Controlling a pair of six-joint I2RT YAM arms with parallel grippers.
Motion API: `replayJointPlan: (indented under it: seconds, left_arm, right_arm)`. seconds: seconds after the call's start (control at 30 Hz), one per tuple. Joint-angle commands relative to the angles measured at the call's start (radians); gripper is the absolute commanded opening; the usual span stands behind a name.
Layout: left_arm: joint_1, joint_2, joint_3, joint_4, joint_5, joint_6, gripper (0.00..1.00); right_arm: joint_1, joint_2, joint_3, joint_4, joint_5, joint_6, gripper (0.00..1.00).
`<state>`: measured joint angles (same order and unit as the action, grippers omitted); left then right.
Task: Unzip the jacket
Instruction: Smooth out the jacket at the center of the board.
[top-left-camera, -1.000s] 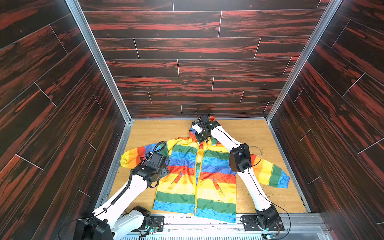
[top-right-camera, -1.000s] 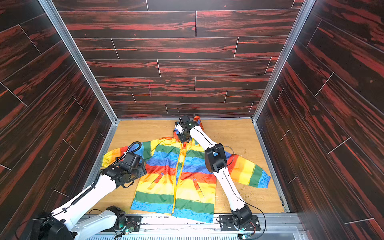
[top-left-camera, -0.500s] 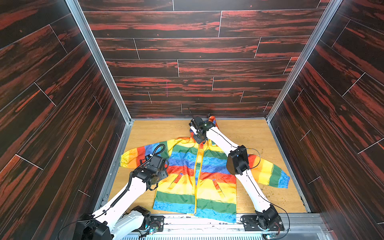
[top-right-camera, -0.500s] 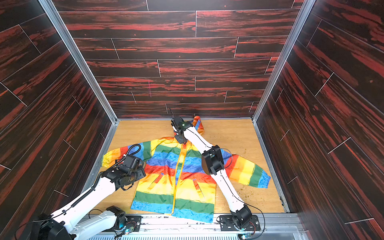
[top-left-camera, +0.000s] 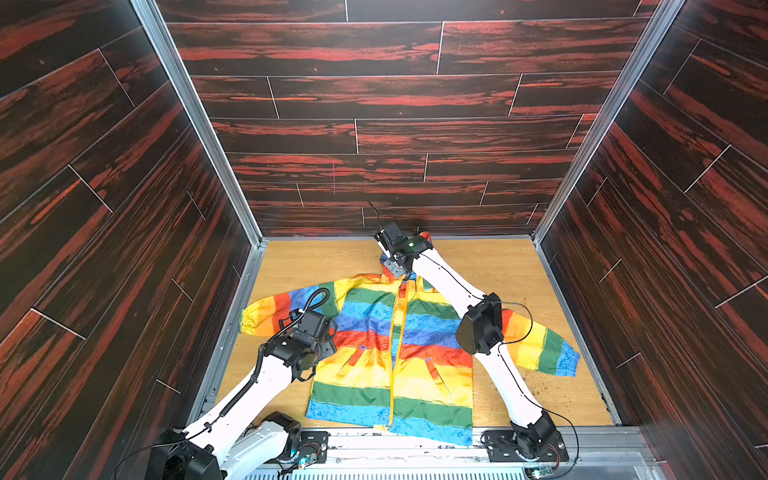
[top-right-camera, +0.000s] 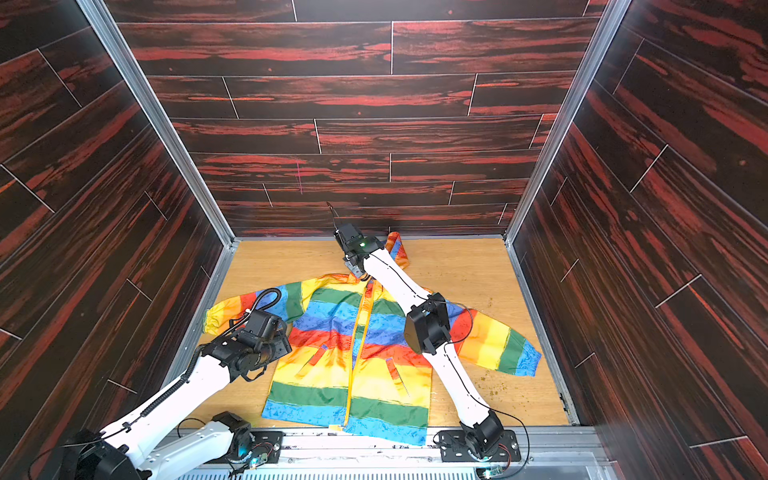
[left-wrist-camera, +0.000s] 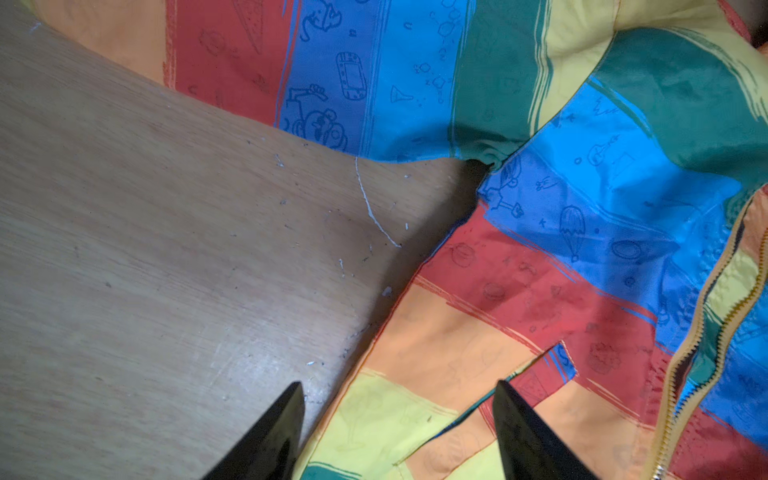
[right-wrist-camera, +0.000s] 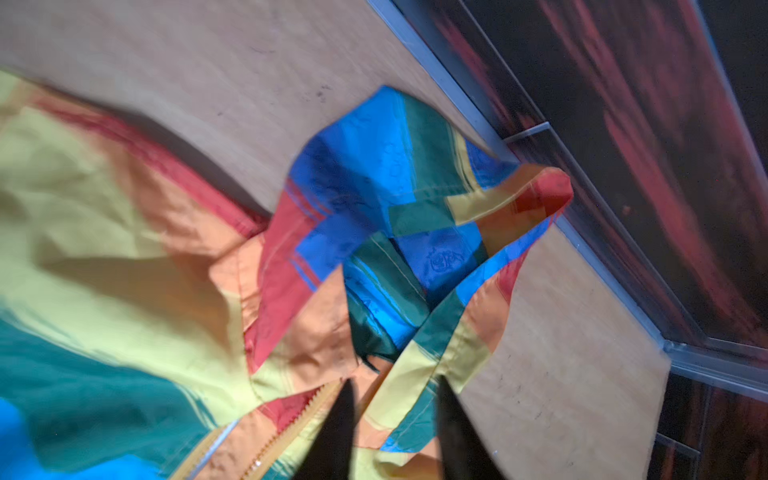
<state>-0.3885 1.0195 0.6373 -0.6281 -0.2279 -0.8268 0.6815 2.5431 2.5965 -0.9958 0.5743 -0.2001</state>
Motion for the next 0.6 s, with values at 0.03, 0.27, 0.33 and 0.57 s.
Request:
replayJointPlan:
  seconds: [0.03,0.27,0.33,0.57]
  left_arm:
    - [-0.003,-0.018,-0.007,-0.011,-0.026,-0.003,0.73]
    - [-0.004,0.018,0.016,0.045,-0.069,0.044,0.72]
    - [-0.004,0.033,0.028,0.064,-0.063,0.063,0.72]
    - [-0.004,0.046,0.019,0.149,-0.033,0.083,0.69]
  right_arm:
    - [-0.04,0.061,0.038,-0.074,0.036,0.083,0.59]
    - [-0.097,-0.11,-0.172,0.068,-0.393,0.193,0.49]
    - [-0.132,-0.173,-0.315,0.182,-0.589,0.216,0.45]
    - [-0.214,-0.302,-0.711,0.523,-0.915,0.222,0.37]
